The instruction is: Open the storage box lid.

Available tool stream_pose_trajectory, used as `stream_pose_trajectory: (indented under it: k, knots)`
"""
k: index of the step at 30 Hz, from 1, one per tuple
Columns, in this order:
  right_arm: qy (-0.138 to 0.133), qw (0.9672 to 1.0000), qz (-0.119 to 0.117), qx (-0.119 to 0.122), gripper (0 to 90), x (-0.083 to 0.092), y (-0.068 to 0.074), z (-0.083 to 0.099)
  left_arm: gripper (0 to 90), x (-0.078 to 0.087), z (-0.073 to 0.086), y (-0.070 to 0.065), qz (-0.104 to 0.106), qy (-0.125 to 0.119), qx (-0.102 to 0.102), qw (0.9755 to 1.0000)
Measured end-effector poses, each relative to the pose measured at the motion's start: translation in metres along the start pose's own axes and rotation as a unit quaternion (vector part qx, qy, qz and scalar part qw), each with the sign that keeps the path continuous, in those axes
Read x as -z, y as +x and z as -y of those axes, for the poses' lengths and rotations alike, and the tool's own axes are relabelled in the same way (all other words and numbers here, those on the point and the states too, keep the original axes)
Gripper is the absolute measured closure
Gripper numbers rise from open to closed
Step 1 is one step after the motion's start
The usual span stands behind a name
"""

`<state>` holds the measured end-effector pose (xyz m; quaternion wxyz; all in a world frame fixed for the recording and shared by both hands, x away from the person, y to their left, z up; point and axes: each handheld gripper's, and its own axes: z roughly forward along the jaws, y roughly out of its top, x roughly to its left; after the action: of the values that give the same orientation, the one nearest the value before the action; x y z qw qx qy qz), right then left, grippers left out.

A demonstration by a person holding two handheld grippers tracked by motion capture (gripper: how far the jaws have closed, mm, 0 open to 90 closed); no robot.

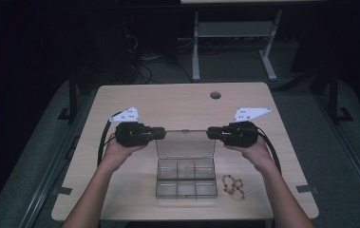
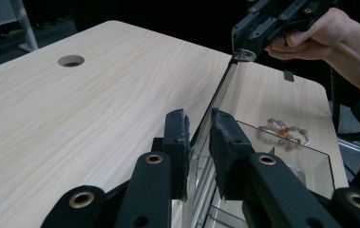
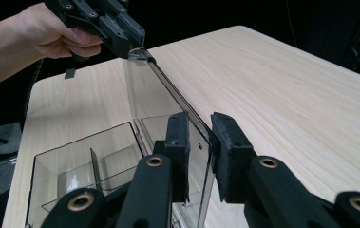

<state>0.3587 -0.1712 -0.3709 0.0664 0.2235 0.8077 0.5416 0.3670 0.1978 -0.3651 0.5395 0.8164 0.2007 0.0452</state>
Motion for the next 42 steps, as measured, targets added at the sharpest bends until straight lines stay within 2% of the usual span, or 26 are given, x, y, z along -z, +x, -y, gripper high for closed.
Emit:
stream_pose_trajectory:
  k: [10, 23, 42]
  knots:
    - [-0.003, 0.9999, 0.005, -0.01, 76.7, -0.006, -0.01, -0.001, 75.8, -0.005, 0.003, 0.013, 0.0, -0.011, 0.021, 0.9997]
    - [-0.009, 0.9997, 0.019, -0.014, 75.2, -0.01, -0.016, 0.002, 74.3, -0.01, 0.005, 0.021, -0.009, -0.017, 0.026, 0.9995]
    - [-0.021, 0.9983, 0.047, -0.029, 70.0, -0.019, -0.021, 0.006, 69.7, -0.018, 0.004, 0.029, -0.031, -0.006, 0.034, 0.9989]
